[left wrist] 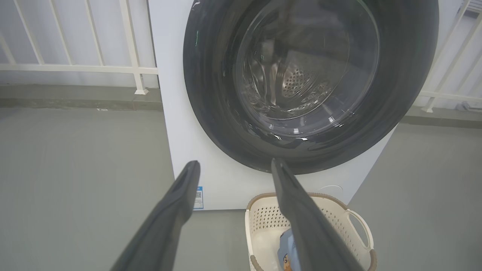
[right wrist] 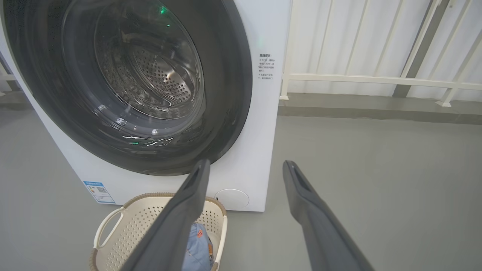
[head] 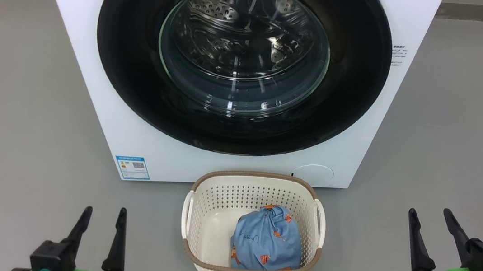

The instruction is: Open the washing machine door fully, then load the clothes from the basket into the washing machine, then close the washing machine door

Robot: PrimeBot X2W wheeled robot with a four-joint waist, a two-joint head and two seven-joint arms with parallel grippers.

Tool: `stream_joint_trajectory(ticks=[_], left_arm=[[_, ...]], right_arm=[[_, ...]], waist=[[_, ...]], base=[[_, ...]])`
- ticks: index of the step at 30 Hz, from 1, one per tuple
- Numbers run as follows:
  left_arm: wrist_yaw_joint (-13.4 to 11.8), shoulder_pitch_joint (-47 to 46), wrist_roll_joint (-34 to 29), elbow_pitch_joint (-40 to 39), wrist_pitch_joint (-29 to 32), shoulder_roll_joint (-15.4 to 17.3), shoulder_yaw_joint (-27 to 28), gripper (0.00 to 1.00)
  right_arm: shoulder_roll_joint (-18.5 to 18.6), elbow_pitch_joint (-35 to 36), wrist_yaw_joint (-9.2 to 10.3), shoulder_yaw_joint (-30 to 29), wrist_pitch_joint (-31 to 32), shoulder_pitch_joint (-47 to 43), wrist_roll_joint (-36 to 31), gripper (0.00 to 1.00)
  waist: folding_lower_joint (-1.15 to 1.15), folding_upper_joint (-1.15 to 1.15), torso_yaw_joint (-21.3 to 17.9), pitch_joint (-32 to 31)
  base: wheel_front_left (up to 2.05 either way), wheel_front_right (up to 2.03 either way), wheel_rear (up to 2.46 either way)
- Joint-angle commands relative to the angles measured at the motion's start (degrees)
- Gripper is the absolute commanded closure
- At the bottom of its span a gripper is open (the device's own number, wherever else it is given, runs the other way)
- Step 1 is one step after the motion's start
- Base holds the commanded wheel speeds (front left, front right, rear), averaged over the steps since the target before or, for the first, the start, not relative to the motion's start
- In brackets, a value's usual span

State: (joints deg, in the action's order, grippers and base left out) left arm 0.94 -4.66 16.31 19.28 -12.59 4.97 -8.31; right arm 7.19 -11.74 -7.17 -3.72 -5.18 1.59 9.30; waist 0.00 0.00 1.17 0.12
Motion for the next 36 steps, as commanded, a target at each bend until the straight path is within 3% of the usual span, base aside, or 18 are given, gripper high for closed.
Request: stream_joint_trajectory(ticks=[1,11,36], left_arm=[[-0.33,-2.45,-1.66,-0.75,-0.81,0.58,1.55,0.00],[-1.06,-2.74,-6.67,-0.12,-2.41,0.21,1.94,0.00],[-2.00,-2.70,-6.08,0.99,-2.41,-0.63,3.65,0.00]], right_arm=[[1.26,1.80,-0.29,1.33,-1.09,0.63,-1.62,0.00],[1.36,2.32,-0.32,1.03,-2.24,0.42,-8.66,0.00],[-0.75,2.95,-0.32,-1.29,-2.29,-0.62,-9.48,0.00]], waist=[[0.00,0.00,0.01,-0.04],[0.00,0.00,0.16,-0.17],[0.00,0.00,0.01,-1.20]], base=[[0.00,0.00,0.00],[0.00,0.00,0.00],[0.00,0.00,0.00]])
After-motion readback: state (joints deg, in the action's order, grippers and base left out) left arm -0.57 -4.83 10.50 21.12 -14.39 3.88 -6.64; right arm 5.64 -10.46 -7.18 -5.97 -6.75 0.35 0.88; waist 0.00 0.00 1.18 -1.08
